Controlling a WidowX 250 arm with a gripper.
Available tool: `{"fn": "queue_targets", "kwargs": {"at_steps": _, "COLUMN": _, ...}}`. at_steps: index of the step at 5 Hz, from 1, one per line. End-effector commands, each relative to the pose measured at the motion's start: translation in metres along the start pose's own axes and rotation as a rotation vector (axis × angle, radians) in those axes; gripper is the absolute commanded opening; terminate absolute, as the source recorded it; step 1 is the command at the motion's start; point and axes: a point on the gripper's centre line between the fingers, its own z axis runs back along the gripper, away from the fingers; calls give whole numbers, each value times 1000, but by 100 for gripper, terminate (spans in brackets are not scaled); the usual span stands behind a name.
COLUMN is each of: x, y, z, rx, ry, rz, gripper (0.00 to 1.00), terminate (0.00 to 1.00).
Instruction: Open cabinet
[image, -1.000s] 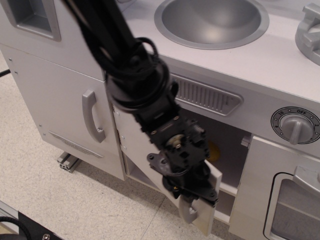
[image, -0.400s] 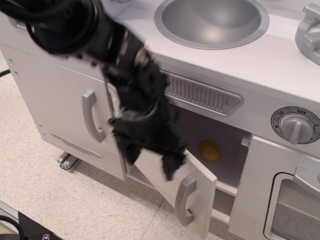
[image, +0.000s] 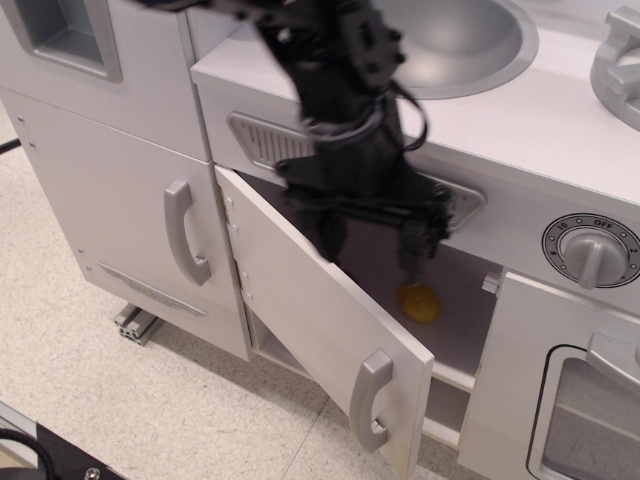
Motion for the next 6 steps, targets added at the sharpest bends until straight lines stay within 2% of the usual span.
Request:
{"fn": "queue_targets", "kwargs": {"at_steps": 1, "x": 23, "y": -16, "z": -38, "rx": 66, "ry": -104, "rz": -52, "gripper": 100, "terminate": 0}}
{"fn": "queue_targets", "kwargs": {"at_steps": 2, "x": 14, "y": -11, "z": -54, "rx": 74, "ry": -86, "rz": -90, "gripper": 100, "terminate": 0}}
{"fn": "queue_targets", "kwargs": {"at_steps": 3, "x": 6, "y": 3, "z": -77, "rx": 122, "ry": -90, "rz": -98, "gripper": 100, "terminate": 0}}
{"fn": "queue_targets", "kwargs": {"at_steps": 4, "x": -8, "y": 27, "z": -81, "rx": 125, "ry": -30, "rz": -89, "gripper": 100, "terminate": 0}}
{"fn": "queue_targets", "kwargs": {"at_steps": 6, "x": -36, "y": 84, "z": -78, "rx": 171, "ry": 20, "rz": -48, "gripper": 100, "terminate": 0}}
